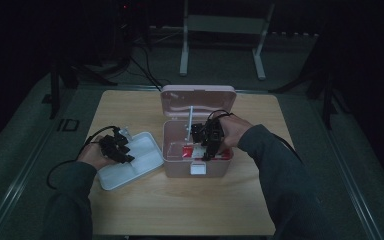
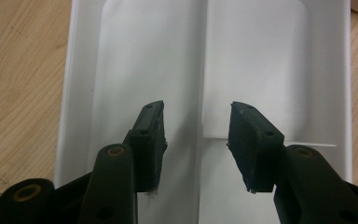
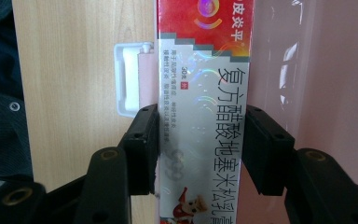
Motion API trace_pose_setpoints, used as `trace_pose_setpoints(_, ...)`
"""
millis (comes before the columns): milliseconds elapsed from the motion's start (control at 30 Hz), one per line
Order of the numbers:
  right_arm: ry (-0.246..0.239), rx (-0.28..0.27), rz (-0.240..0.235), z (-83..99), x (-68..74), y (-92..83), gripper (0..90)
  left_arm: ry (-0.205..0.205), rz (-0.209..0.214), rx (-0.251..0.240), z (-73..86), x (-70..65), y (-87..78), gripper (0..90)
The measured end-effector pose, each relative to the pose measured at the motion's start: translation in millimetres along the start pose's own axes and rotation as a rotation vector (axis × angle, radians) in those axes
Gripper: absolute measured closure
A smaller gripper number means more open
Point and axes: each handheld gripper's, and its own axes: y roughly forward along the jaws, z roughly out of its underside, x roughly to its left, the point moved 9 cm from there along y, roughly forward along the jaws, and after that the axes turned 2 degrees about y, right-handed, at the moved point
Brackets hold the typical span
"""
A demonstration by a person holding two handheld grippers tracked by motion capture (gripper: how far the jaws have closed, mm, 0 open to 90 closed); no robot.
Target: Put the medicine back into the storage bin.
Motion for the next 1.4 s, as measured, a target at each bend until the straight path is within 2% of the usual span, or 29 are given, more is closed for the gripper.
trace_pose_setpoints(267,-0.006,0.005,-0.055,0.2,5.6,1.8,45.7,-0.006,-0.001,-0.004,0.7,-0.4,0.2,55.5)
trace_pose_setpoints(400,-0.002,-0.008,-0.054,-0.4,5.4,-0.6,42.8,-0.008,-0.001,-0.004,0.8,-0.3,-0.1,55.6)
trace_pose_setpoints(600,0.004,-0.046,-0.029,0.5,4.1,-7.1,44.0,-0.008,0.000,-0.003,0.5,-0.6,0.5,55.5)
trace_pose_setpoints(733,0.000,-0.045,-0.015,3.6,5.1,-10.2,44.9,-0.008,0.001,-0.002,0.5,-0.7,0.4,55.5)
trace_pose_setpoints(800,-0.003,-0.055,0.000,7.3,4.9,-13.9,48.8,-0.007,0.000,-0.002,0.1,-0.5,0.0,55.5)
trace_pose_setpoints(1000,0.021,-0.096,0.033,15.1,-1.0,-20.0,54.6,-0.002,0.003,-0.005,-3.9,-1.2,-0.9,55.2)
trace_pose_setpoints(1233,0.063,-0.151,0.070,26.5,-7.9,-21.4,56.4,0.000,0.005,-0.008,-8.0,-3.1,2.7,55.0)
trace_pose_setpoints(1333,0.070,-0.168,0.102,31.2,-11.1,-21.6,56.9,-0.002,0.005,-0.010,-9.1,-3.6,3.2,54.8)
trace_pose_setpoints(1400,0.078,-0.194,0.104,32.6,-11.6,-23.3,57.2,0.000,0.005,-0.011,-10.0,-3.2,2.7,54.7)
